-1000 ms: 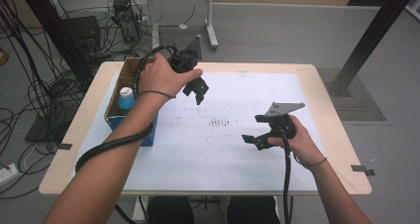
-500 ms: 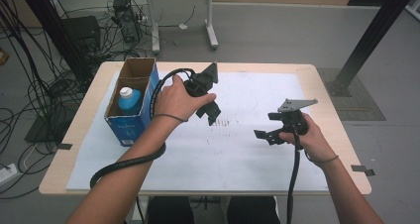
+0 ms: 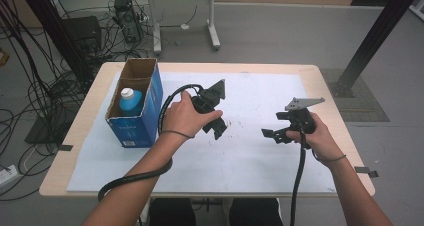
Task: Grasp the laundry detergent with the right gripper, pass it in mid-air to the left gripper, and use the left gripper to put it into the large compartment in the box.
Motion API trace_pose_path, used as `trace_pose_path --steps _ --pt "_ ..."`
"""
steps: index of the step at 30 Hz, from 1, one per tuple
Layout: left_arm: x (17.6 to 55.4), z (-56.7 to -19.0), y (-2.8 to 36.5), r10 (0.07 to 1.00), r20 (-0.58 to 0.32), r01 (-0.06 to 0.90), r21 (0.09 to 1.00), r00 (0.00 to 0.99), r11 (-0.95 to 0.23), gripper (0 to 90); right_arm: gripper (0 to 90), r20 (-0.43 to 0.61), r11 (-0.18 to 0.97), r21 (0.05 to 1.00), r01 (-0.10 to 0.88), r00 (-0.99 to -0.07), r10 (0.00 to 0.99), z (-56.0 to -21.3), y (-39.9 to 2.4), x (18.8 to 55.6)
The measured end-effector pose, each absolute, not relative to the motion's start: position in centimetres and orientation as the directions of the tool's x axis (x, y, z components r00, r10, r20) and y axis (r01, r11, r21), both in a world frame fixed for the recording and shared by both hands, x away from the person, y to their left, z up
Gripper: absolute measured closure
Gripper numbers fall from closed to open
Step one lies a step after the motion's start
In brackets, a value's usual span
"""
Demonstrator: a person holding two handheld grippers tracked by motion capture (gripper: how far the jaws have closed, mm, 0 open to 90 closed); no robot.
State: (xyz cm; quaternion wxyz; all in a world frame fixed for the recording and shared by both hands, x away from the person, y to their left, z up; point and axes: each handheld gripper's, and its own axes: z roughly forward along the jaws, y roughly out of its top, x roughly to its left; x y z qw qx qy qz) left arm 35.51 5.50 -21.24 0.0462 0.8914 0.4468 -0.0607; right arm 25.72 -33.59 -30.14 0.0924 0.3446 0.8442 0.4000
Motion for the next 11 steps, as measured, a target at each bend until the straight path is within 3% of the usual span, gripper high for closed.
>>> trace_pose_path --steps 11 --pt "35.46 -21.95 5.82 0.793 -0.164 0.807 0.030 0.586 -0.590 5.7 10.6 0.110 0.449 0.741 0.500 -0.749 0.653 -29.90 -33.26 25.90"
